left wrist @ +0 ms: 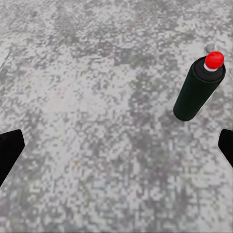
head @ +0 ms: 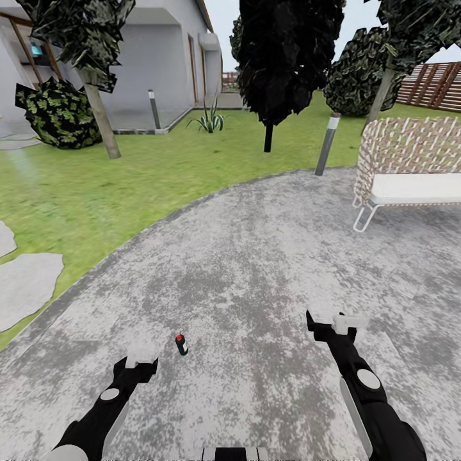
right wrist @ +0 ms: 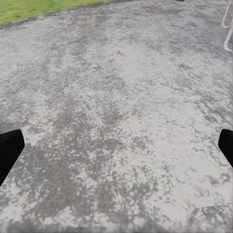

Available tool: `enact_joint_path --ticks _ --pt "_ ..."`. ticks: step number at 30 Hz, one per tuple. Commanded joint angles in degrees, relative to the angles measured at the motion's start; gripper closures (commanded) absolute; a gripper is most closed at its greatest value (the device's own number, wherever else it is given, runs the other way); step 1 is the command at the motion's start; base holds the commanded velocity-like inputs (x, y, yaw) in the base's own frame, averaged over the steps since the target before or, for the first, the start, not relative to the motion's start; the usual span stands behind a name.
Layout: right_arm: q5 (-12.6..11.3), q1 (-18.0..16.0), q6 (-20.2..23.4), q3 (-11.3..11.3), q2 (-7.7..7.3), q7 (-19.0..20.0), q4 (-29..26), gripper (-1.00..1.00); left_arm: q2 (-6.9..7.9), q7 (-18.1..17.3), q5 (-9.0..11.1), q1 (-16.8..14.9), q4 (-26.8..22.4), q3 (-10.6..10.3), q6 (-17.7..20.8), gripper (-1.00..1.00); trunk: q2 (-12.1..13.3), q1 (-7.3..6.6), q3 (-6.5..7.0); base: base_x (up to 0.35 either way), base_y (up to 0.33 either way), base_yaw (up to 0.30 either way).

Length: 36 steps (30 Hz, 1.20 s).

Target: In the garden, pick up the pesticide atomizer on the floor and spray pesticide onto both trees until each tree trunk is fully covered.

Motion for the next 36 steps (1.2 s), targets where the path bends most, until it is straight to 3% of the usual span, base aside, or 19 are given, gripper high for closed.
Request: enact_joint_path --ticks 1,15,26,36 --pt "0.0 0.0 0.0 0.0 0.0 0.0 0.0 -1.0 0.0 0.0 0.0 0.0 0.0 0.0 0.0 -1.0 0.0 0.03 -0.32 0.0 0.0 0.0" --pt "0.0 0.0 0.0 0.0 0.0 0.0 0.0 -1.0 0.0 0.0 -0.1 0.0 0.1 -0.1 0.0 -1.0 -0.2 0.39 -4.72 0.0 0.0 0.0" --pt "0.0 0.0 0.0 0.0 0.0 0.0 0.0 -1.0 -0.15 -0.1 -0.5 0.1 -0.7 -0.1 -0.2 -1.0 -0.2 0.39 -5.66 0.006 -0.002 0.0" --pt "0.1 0.1 0.0 0.0 0.0 0.0 -0.2 -1.0 -0.18 -0.1 -0.5 0.1 -0.8 -0.1 -1.3 -1.0 -0.2 0.39 -5.74 0.187 -0.146 0.0"
